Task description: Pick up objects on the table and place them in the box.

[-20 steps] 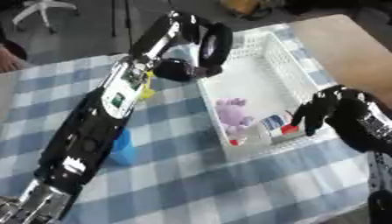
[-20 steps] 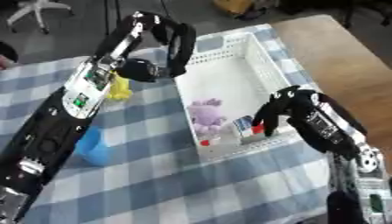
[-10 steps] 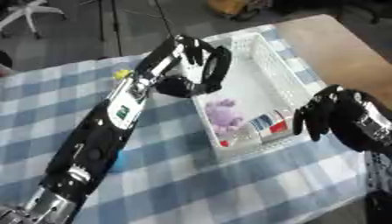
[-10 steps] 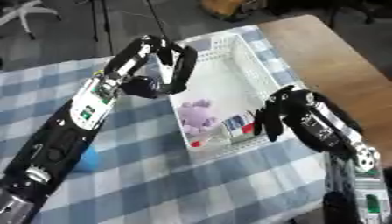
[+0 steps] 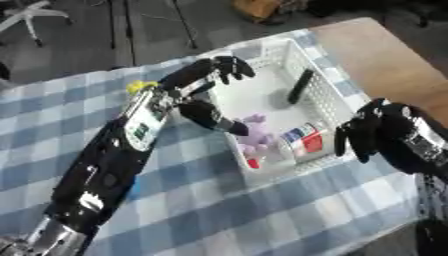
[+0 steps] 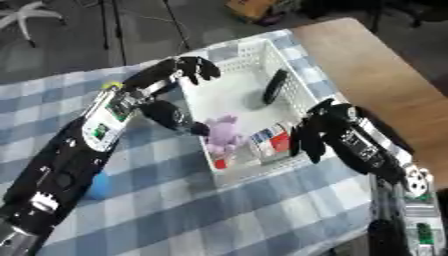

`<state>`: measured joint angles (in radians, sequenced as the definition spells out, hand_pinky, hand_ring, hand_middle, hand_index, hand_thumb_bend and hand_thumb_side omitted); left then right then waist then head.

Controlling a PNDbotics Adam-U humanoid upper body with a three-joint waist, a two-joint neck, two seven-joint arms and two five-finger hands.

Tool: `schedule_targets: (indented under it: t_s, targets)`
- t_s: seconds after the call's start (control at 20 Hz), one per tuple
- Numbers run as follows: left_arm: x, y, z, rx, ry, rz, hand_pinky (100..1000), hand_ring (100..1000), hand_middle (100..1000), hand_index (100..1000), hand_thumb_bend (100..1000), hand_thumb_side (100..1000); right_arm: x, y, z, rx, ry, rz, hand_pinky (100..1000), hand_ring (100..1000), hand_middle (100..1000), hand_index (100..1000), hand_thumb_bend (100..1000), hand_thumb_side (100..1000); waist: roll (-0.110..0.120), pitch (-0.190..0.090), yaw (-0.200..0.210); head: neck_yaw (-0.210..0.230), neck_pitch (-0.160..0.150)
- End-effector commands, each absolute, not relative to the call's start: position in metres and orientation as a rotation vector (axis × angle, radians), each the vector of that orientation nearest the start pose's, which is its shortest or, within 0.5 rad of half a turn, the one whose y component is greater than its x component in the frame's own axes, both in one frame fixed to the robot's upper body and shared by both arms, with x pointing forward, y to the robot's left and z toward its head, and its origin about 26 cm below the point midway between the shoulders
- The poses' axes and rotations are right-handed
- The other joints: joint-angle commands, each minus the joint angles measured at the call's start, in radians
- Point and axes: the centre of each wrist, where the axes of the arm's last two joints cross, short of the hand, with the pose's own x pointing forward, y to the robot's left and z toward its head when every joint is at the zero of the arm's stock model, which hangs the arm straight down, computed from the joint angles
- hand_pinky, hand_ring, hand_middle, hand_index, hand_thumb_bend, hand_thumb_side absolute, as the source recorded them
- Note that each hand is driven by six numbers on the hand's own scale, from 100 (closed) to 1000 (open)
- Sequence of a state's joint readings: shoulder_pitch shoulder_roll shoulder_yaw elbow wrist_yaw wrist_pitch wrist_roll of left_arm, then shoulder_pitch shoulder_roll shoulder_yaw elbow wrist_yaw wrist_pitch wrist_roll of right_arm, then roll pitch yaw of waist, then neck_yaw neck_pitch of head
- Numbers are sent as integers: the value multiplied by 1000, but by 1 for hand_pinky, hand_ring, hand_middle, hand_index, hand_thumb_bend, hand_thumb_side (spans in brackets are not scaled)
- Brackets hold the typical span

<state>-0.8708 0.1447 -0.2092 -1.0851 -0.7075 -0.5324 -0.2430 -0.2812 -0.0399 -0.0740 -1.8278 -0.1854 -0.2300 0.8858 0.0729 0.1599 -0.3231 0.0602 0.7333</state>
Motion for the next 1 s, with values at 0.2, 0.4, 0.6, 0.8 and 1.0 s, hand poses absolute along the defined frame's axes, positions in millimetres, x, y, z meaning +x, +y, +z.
schedule_targets:
  t_s: [0.2, 0.4, 0.6, 0.8, 1.0]
  targets:
    - [453, 144, 177, -600, 2976, 1899, 649, 752, 795, 844, 994, 667, 321, -234, 144, 613, -2241, 984, 450, 300, 277, 526, 100, 841, 1, -100, 6, -4, -11]
    - [450, 167, 193, -768, 3119, 1665, 633, 742, 771, 829, 937, 663, 321, -235, 143, 609, -2234, 991, 542, 373, 374, 575, 100, 850, -1, -100, 25, -16, -12]
    - [438, 210, 208, -1013, 3225, 1497, 609, 730, 748, 815, 915, 659, 321, -242, 142, 576, -2231, 986, 557, 382, 383, 584, 100, 851, -1, -99, 52, -35, -11]
    - [418, 266, 206, -1252, 3326, 1383, 605, 724, 726, 806, 921, 675, 321, -250, 140, 543, -2221, 988, 558, 381, 380, 583, 100, 857, 3, -95, 90, -54, -10]
    - [394, 307, 198, -1399, 3275, 1553, 623, 731, 710, 812, 924, 672, 321, -256, 138, 519, -2206, 1000, 559, 379, 380, 583, 100, 860, 9, -92, 117, -62, -10]
